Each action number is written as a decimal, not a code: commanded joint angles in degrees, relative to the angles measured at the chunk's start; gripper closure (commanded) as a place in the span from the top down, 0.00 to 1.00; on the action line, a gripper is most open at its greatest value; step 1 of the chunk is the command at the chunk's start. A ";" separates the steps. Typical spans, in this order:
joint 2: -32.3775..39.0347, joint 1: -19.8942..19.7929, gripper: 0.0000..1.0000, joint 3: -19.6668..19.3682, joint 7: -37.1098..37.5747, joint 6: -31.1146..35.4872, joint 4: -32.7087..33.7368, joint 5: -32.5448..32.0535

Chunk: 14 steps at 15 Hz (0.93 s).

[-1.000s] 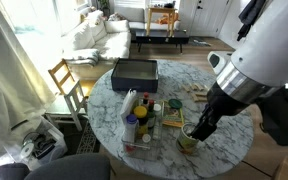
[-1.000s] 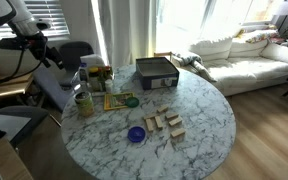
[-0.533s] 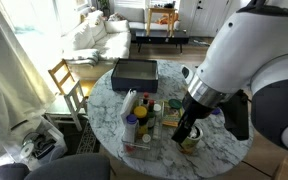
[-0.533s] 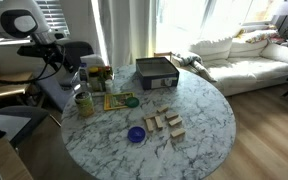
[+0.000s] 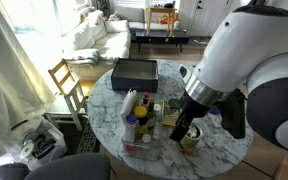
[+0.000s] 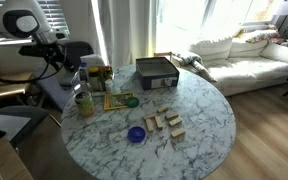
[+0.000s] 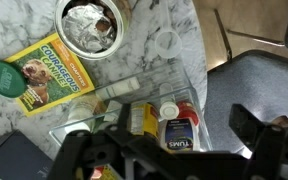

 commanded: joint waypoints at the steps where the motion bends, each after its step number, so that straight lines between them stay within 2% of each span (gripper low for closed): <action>1: 5.79 0.78 1.00 -1.26 -4.98 3.95 3.47 1.68; 8: 16.03 0.16 1.00 -0.66 -14.72 6.15 11.22 4.15; 9: 17.06 0.18 1.00 -0.71 -14.23 6.30 11.77 2.74; 14: 21.67 -0.47 1.00 0.08 -15.50 12.20 11.82 4.75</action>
